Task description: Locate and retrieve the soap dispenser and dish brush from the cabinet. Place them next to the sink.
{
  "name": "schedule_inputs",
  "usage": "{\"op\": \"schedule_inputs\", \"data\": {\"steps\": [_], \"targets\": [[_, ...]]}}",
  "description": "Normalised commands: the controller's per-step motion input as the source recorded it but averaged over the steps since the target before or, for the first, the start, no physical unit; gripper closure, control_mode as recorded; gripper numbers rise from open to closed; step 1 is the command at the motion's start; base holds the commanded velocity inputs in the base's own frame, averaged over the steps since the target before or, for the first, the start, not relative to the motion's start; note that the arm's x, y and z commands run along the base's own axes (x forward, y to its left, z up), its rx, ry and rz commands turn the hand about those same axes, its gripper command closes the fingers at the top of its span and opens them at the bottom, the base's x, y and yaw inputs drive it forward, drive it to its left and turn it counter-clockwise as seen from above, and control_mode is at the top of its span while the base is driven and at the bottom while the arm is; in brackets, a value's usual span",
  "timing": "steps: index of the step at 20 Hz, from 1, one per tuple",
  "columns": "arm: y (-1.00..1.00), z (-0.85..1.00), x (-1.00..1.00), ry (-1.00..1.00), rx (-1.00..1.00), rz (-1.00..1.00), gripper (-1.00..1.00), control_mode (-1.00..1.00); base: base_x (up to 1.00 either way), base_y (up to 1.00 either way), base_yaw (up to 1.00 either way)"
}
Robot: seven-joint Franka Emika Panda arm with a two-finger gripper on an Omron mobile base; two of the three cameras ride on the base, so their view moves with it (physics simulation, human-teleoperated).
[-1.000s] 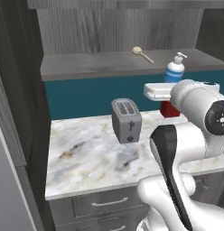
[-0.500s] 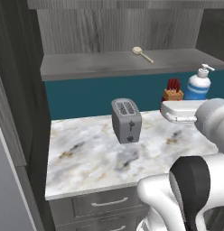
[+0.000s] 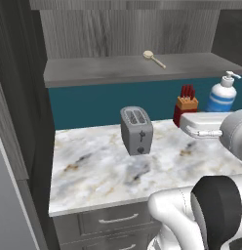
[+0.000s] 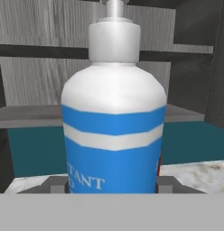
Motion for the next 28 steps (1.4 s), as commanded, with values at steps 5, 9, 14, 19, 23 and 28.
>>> {"op": "schedule_inputs", "data": {"steps": [5, 9, 14, 19, 23, 28], "targets": [[0.0, 0.0, 0.0, 0.0, 0.0, 0.0, 1.0, -1.0, 0.0, 0.0, 0.0], [0.0, 0.0, -0.01, 0.0, 0.0, 0.0, 1.0, 1.0, -0.15, 0.0, 0.0], [0.0, 0.0, 0.0, 0.0, 0.0, 0.0, 1.0, 1.0, -0.4, 0.0, 0.0], [0.0, 0.0, 0.0, 0.0, 0.0, 0.0, 1.0, 1.0, -0.39, 0.0, -0.02], [0.0, 0.0, 0.0, 0.0, 0.0, 0.0, 1.0, 1.0, -0.22, -0.02, -0.2], [0.0, 0.0, 0.0, 0.0, 0.0, 0.0, 1.0, 1.0, -0.15, -0.1, -0.35]]}}
